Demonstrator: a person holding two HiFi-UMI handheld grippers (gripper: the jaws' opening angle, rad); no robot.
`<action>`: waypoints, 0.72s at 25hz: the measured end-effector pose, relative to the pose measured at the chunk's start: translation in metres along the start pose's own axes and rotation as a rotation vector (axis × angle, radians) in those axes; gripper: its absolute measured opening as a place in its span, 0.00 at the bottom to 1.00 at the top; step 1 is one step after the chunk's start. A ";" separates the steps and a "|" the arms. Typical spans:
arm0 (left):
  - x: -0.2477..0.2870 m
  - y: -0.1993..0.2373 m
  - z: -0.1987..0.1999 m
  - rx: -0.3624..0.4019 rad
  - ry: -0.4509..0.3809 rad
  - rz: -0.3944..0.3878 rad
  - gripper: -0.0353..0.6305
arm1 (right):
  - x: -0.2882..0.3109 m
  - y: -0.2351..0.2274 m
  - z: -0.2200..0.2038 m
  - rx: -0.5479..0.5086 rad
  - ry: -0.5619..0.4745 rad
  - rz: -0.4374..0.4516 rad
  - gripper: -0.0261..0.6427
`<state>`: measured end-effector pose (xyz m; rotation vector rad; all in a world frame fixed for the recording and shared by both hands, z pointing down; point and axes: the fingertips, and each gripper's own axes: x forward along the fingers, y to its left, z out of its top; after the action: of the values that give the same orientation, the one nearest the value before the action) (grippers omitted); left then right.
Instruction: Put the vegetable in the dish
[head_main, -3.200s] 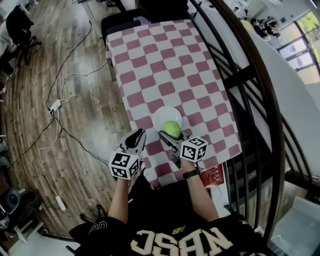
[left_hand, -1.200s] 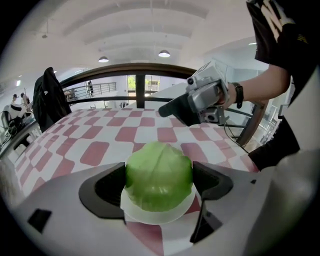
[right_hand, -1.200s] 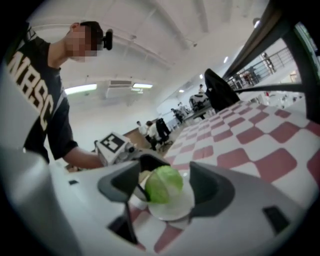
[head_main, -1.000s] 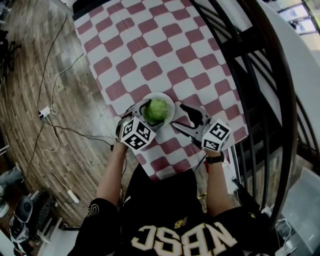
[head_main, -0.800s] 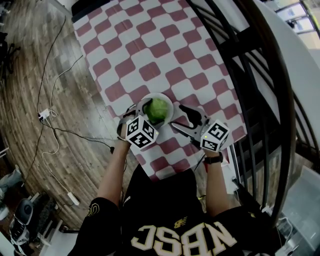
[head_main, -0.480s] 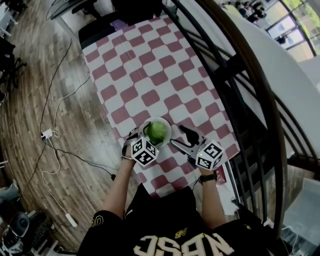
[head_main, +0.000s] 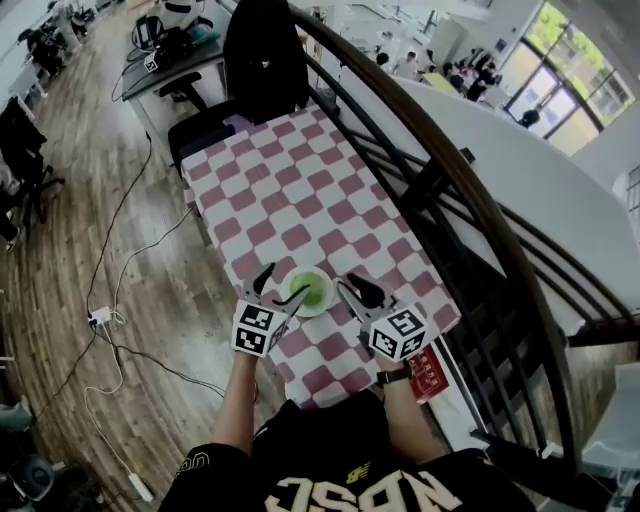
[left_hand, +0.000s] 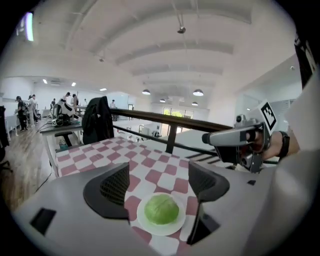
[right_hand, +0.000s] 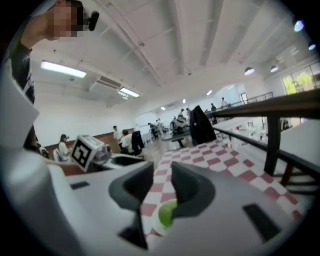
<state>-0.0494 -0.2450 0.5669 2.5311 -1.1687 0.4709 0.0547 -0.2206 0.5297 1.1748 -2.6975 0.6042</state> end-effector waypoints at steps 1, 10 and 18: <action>-0.014 -0.004 0.013 -0.008 -0.040 0.016 0.60 | -0.006 0.009 0.009 -0.027 -0.020 -0.013 0.20; -0.110 -0.047 0.086 0.044 -0.288 0.091 0.23 | -0.055 0.079 0.084 -0.208 -0.185 -0.135 0.07; -0.152 -0.071 0.105 0.100 -0.382 0.130 0.08 | -0.072 0.130 0.094 -0.309 -0.231 -0.143 0.06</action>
<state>-0.0707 -0.1423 0.3985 2.7212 -1.4824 0.0740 0.0129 -0.1312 0.3838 1.4046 -2.7231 0.0294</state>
